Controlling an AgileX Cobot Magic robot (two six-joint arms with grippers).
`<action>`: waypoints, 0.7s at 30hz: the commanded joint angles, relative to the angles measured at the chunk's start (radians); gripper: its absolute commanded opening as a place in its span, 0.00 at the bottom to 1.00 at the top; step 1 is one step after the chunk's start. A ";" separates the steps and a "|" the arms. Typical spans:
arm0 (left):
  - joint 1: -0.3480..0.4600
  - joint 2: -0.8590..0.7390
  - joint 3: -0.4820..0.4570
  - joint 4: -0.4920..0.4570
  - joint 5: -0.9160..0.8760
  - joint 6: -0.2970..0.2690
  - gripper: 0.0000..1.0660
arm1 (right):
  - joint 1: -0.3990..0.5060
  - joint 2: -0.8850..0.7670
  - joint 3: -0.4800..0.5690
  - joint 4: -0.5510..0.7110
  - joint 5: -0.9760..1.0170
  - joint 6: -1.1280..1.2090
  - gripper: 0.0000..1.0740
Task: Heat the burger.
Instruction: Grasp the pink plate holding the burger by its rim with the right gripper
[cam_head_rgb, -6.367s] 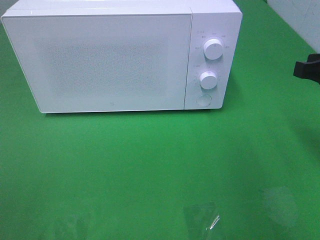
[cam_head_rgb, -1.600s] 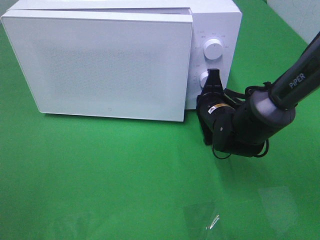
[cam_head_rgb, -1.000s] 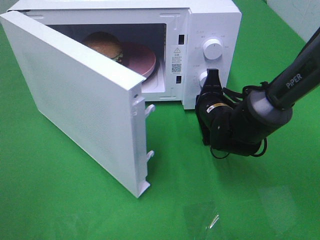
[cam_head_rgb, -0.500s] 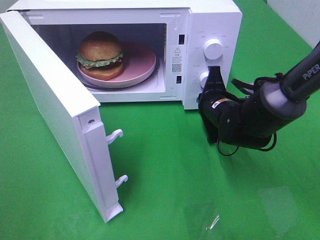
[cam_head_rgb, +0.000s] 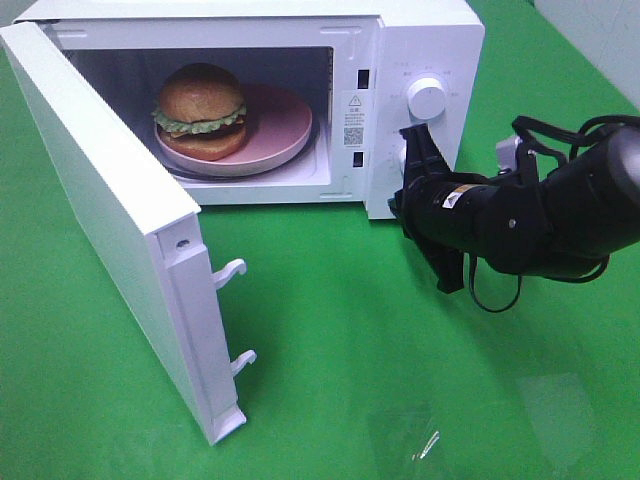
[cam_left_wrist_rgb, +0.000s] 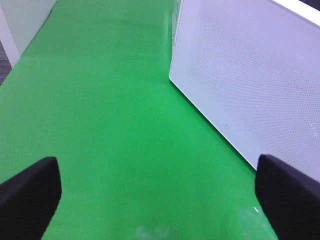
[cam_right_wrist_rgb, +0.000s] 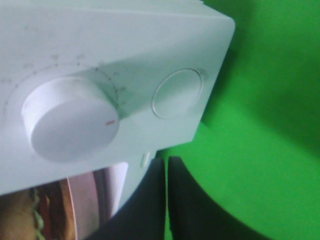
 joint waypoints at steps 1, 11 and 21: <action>0.001 -0.016 0.000 -0.006 0.001 -0.003 0.94 | -0.003 -0.049 0.005 -0.023 0.069 -0.112 0.02; 0.001 -0.016 0.000 -0.006 0.001 -0.003 0.94 | -0.003 -0.200 0.005 -0.024 0.340 -0.567 0.04; 0.001 -0.016 0.000 -0.006 0.001 -0.003 0.94 | -0.003 -0.325 0.004 -0.047 0.567 -1.066 0.06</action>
